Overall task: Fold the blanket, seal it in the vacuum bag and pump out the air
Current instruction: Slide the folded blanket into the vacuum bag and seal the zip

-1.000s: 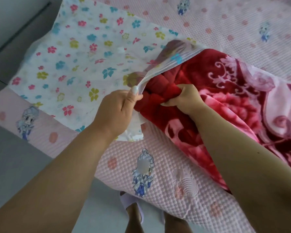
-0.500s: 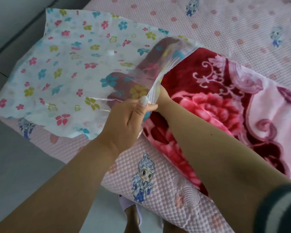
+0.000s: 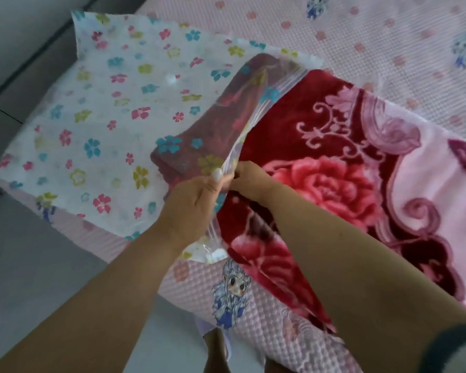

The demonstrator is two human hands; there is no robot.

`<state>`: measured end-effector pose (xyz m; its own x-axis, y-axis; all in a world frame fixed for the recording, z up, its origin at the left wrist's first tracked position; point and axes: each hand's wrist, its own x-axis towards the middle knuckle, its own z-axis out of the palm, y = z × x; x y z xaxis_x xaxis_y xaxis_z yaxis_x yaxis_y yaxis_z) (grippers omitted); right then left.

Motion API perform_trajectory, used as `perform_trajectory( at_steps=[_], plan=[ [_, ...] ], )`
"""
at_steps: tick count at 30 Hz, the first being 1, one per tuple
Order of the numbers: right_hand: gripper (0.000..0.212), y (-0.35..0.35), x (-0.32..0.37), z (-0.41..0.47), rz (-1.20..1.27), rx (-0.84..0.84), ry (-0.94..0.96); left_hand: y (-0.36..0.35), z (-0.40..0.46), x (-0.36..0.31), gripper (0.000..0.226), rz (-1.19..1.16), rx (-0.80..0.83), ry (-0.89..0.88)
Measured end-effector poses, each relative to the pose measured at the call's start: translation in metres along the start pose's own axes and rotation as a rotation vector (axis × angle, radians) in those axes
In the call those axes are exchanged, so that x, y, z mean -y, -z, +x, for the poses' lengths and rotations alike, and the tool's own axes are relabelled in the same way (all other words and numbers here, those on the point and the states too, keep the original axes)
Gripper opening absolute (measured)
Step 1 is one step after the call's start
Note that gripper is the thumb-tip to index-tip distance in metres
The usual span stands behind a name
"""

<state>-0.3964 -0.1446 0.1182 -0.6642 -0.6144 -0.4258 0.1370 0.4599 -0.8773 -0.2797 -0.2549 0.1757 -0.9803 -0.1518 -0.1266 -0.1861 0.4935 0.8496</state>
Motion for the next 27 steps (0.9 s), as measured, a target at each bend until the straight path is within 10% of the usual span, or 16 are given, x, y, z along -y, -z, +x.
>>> perform_trajectory(
  at_steps=[4, 14, 21, 27],
  plan=[
    [0.021, 0.048, -0.005, -0.021, 0.148, -0.095, -0.009, -0.008, 0.024, -0.013, 0.050, 0.269, -0.020, -0.092],
    [0.054, 0.207, -0.013, 0.048, -0.704, -0.636, 0.002, -0.046, 0.168, -0.048, 0.059, 0.809, 0.180, -0.020],
    [0.117, 0.270, -0.015, 0.095, -0.696, -0.474, -0.366, -0.070, 0.253, -0.051, 0.071, 0.805, 0.241, -0.031],
    [0.085, 0.268, -0.025, 0.126, -0.589, -0.261, -0.426, -0.081, 0.315, -0.056, 0.067, 0.633, 0.246, -0.073]
  ],
)
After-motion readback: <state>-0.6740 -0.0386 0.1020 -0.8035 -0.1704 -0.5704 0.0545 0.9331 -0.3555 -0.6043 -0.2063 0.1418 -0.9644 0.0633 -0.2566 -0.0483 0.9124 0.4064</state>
